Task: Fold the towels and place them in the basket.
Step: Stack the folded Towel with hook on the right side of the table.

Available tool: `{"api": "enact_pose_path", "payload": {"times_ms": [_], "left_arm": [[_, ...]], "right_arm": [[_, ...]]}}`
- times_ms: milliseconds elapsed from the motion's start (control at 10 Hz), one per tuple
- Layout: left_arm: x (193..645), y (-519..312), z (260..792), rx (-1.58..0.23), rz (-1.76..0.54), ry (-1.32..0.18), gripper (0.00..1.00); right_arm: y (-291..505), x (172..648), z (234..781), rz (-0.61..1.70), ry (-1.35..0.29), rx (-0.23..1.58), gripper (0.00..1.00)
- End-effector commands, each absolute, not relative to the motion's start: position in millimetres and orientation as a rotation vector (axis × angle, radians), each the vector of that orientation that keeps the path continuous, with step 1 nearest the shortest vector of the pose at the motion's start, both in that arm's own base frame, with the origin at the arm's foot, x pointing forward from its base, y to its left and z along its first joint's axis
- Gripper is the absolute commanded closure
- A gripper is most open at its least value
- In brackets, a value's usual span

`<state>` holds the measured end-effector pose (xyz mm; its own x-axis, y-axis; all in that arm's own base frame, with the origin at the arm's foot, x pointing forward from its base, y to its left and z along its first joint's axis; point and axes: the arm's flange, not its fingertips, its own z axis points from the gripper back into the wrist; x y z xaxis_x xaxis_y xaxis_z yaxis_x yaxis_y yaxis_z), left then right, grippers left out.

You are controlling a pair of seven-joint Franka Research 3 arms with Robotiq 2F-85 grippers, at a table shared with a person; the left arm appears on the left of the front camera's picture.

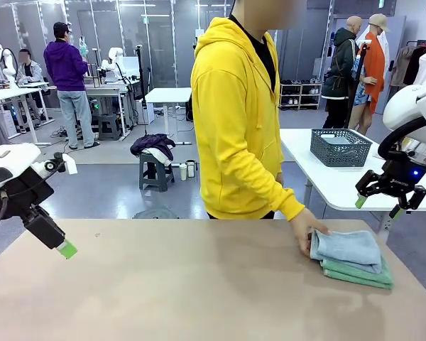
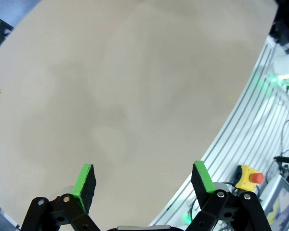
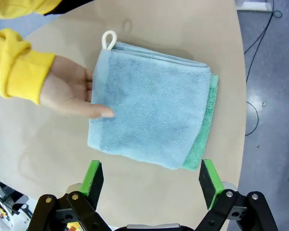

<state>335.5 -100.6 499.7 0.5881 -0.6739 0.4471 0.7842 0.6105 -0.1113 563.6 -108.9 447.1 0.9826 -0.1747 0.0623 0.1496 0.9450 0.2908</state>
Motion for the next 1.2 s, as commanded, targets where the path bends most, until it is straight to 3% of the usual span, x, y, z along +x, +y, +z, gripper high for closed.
{"api": "enact_pose_path", "payload": {"times_ms": [0,300,600,900,1100], "left_arm": [[329.4,-89.8,538.7,-0.379,-0.821,-0.387,0.00],[307.4,-60.5,585.2,-0.636,-0.770,-0.284,0.00],[282.8,7.1,627.8,-0.893,-0.662,-0.347,0.00],[277.1,96.7,625.9,-1.150,-0.456,-0.392,0.00],[289.3,134.1,602.0,-1.229,-0.335,-0.400,0.00]], "right_arm": [[-98.9,531.6,471.2,-0.061,-0.104,0.323,0.00],[-108.5,494.7,505.7,0.009,-0.102,0.409,0.00],[-134.7,440.2,531.3,0.111,-0.076,0.615,0.00],[-180.9,414.3,515.1,0.197,0.004,0.935,0.00],[-185.4,401.7,487.6,0.213,0.040,1.116,0.00]]}}
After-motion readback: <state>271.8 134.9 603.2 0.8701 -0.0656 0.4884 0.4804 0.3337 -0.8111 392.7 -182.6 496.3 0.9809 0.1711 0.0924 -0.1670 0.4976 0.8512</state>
